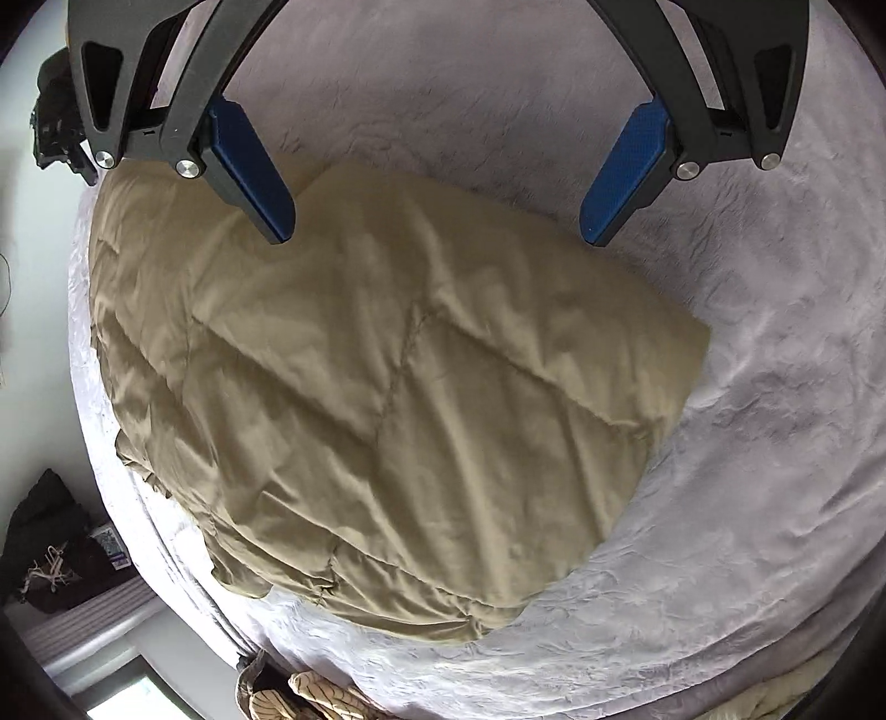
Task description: Fold large clothes
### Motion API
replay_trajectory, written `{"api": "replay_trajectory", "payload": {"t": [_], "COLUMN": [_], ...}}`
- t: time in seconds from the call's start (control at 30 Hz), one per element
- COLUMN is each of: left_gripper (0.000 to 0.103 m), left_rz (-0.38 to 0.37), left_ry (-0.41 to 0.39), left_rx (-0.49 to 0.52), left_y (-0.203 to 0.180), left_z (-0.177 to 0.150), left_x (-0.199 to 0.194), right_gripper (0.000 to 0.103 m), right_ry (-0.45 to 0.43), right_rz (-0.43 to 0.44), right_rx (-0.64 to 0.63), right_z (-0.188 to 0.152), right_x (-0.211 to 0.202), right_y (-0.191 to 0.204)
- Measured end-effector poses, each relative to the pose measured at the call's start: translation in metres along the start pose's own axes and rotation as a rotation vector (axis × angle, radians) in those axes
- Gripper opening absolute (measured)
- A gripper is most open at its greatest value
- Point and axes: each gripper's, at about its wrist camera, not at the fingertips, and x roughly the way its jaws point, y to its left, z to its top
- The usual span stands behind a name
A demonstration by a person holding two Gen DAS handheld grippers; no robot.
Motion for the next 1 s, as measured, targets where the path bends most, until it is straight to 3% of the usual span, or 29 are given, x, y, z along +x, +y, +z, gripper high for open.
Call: {"api": "replay_trajectory", "payload": {"t": [0.27, 0.4, 0.57, 0.8, 0.87, 0.9, 0.93, 1.0], "left_gripper": [0.103, 0.103, 0.103, 0.102, 0.078, 0.054, 0.036, 0.024], "left_rz": [-0.113, -0.176, -0.204, -0.19, -0.187, -0.203, -0.217, -0.216], "left_ry": [0.031, 0.034, 0.009, -0.056, -0.088, -0.096, -0.1, -0.12], "left_rx": [-0.063, -0.137, -0.164, -0.222, -0.23, -0.211, -0.197, -0.146], "left_y": [0.017, 0.031, 0.026, 0.013, 0.01, 0.007, 0.005, -0.004], "left_z": [0.01, 0.014, 0.025, 0.044, 0.046, 0.048, 0.048, 0.05], "left_x": [0.023, 0.034, 0.047, 0.067, 0.064, 0.06, 0.057, 0.045], "right_gripper": [0.088, 0.088, 0.089, 0.089, 0.089, 0.087, 0.084, 0.046], "right_ry": [0.036, 0.023, 0.012, -0.01, -0.017, -0.019, -0.017, -0.009], "right_rz": [0.034, 0.11, 0.187, 0.187, 0.194, 0.193, 0.194, 0.198], "right_rx": [0.015, 0.083, 0.103, 0.064, 0.072, 0.079, 0.088, 0.107], "right_z": [0.014, 0.018, 0.022, 0.033, 0.034, 0.033, 0.033, 0.031], "right_x": [0.031, 0.044, 0.059, 0.075, 0.079, 0.079, 0.078, 0.076], "right_y": [-0.005, -0.015, -0.014, -0.008, -0.009, -0.01, -0.011, -0.013]}}
